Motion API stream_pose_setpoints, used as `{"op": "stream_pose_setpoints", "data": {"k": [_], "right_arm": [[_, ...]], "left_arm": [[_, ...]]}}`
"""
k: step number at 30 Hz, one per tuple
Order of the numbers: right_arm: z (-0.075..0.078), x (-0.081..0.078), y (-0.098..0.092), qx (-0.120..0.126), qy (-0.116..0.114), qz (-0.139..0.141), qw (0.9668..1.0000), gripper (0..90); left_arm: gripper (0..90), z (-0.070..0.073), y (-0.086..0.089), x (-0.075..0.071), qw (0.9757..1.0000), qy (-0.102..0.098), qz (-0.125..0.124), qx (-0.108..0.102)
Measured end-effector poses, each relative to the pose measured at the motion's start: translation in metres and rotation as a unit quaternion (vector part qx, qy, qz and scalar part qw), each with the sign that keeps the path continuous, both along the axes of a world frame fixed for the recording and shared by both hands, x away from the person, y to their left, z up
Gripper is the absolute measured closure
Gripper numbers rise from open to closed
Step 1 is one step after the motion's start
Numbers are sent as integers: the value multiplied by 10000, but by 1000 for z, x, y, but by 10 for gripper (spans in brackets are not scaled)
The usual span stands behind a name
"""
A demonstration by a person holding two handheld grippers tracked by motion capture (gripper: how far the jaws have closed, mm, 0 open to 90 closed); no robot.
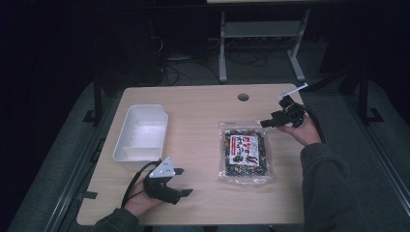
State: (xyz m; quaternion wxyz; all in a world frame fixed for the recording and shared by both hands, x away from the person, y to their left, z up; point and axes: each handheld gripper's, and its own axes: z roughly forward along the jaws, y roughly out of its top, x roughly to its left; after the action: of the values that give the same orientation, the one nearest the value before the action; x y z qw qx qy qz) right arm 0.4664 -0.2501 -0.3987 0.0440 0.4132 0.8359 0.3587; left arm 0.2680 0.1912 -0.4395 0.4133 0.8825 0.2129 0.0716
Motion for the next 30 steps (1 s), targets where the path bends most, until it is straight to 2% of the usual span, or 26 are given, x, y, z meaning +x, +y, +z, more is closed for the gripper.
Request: {"op": "stream_pose_setpoints", "data": {"k": [3, 7, 14, 18, 20, 22, 23, 27, 30], "right_arm": [[-8, 15, -3, 56, 166, -143, 9997, 254], [-24, 26, -7, 143, 330, -347, 9987, 307], [-48, 37, -14, 220, 843, -722, 9936, 390], [-54, 38, -15, 371, 901, -744, 9925, 466], [-56, 39, -13, 392, 901, -755, 9923, 492], [-60, 40, -12, 409, 935, -738, 9920, 559], [-60, 40, -12, 409, 935, -738, 9920, 559], [-63, 40, -13, 484, 971, -747, 9913, 662], [-61, 37, -17, 521, 908, -717, 9919, 780]], "left_arm": [[227, -1, 0, 1, 10000, 11, 11, 11], [227, -2, -1, 1, 10000, 32, 8, 23], [227, -1, 1, 1, 10000, 12, 13, 26], [227, -1, 1, 1, 10000, 12, 5, 23], [227, -1, 0, 0, 10000, 4, -4, 26], [226, -1, 0, 0, 10000, -3, -7, 32], [226, -1, 0, 0, 10000, -5, -4, 36], [226, -1, 1, -1, 10000, -13, 0, 44], [226, -1, 1, 0, 10000, -15, 3, 49]]}}
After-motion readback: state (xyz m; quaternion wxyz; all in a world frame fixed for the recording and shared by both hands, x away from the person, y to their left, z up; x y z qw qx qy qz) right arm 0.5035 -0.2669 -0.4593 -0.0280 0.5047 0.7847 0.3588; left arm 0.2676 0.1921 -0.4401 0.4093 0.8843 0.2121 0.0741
